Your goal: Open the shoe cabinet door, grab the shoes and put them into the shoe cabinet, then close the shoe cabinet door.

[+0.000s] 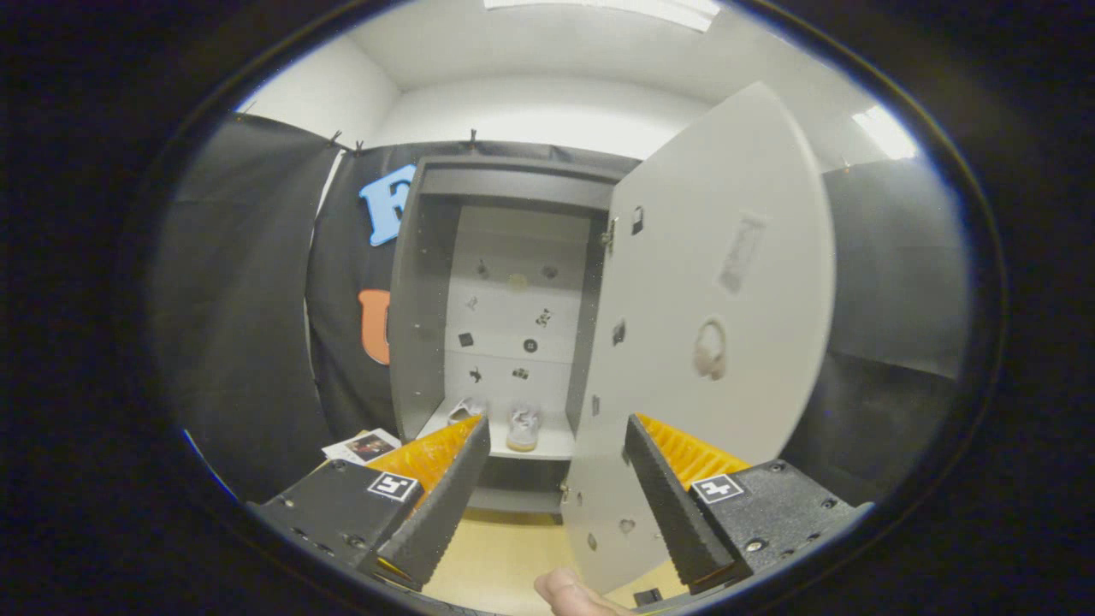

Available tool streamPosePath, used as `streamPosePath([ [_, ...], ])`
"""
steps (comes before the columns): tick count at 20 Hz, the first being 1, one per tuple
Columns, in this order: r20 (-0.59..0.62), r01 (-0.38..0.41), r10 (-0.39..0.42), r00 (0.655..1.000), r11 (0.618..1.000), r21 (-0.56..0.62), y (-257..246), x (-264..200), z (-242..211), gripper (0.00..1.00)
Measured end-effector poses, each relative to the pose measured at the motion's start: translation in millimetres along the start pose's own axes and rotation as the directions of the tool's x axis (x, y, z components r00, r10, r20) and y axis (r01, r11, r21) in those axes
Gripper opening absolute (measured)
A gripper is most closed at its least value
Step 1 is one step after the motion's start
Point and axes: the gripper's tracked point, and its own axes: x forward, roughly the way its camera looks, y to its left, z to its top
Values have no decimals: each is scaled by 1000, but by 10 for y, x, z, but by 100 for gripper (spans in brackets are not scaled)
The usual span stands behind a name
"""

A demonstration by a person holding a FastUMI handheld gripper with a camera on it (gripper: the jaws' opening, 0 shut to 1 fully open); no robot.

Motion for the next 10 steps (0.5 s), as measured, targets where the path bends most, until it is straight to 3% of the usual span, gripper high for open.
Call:
streamPosePath([
  [7, 68, 58, -55, 996, 998, -36, -1025, -360, 173, 100],
  [10, 73, -32, 34, 997, 999, -38, -1185, -462, 147, 100],
])
